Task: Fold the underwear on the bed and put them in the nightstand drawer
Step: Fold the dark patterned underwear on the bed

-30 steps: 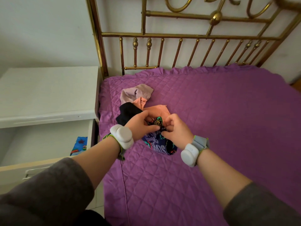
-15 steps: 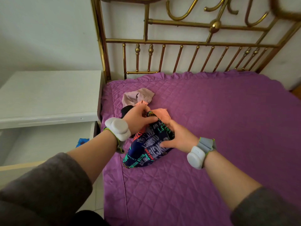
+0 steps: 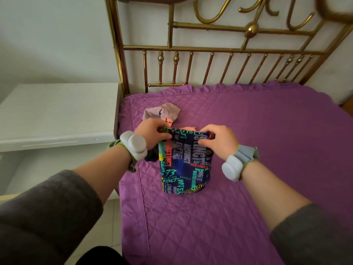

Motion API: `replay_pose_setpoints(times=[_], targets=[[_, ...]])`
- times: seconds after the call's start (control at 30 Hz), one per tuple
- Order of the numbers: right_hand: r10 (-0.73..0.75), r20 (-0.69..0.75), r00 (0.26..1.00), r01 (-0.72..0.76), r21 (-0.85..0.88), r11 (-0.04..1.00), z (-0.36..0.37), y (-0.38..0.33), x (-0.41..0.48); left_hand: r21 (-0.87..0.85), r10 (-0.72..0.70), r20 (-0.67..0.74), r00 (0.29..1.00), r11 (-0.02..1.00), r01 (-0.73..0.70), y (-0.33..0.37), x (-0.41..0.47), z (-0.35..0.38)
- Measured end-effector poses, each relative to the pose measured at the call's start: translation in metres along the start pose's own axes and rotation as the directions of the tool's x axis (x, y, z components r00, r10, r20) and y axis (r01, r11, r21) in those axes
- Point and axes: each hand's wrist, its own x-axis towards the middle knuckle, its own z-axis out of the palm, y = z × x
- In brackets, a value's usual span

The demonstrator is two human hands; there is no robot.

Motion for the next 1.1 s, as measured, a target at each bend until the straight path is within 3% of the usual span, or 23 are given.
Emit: replay_pose_setpoints(times=[0.13, 0.3, 0.4, 0.5, 0.67, 0.77, 0.93, 1.1], targets=[[-0.029, -0.162, 0.986, 0.032, 0.012, 0.999, -0.018, -0.014, 0.012, -0.123, 0.041, -0.220, 0.975, 0.990, -0.069, 0.018, 0.008, -0.014], [-0.093, -0.189, 0.978, 0.111, 0.088, 0.990, -0.037, -0.018, 0.005, -0.198, 0.118, -0.180, 0.976, 0.968, -0.154, 0.030, -0.004, -0.036], [-0.073, -0.060, 0.996, 0.078, 0.091, 0.993, -0.023, -0.006, -0.016, -0.140, 0.110, -0.051, 0.993, 0.983, -0.116, 0.020, -0.024, -0.023], [-0.027, 0.159, 0.987, 0.020, 0.044, 0.999, 0.009, 0.015, -0.049, -0.036, 0.027, 0.127, 0.992, 0.999, -0.022, 0.000, -0.050, 0.009], [0.029, 0.539, 0.842, -0.022, -0.019, 1.000, 0.061, 0.051, -0.105, 0.165, -0.119, 0.470, 0.874, 0.985, 0.045, -0.034, -0.090, 0.065], [0.066, 0.629, 0.775, -0.041, -0.053, 0.998, 0.078, 0.066, -0.119, 0.161, -0.159, 0.574, 0.803, 0.984, 0.080, -0.047, -0.100, 0.088], [0.176, 0.547, 0.819, -0.312, 0.167, 0.935, 0.087, 0.085, -0.107, 0.010, -0.249, 0.502, 0.828, 0.959, 0.282, -0.064, -0.087, 0.106], [0.359, 0.379, 0.853, -0.513, 0.484, 0.709, 0.110, 0.101, -0.084, -0.264, -0.439, 0.263, 0.859, 0.823, 0.502, -0.072, -0.061, 0.124]])
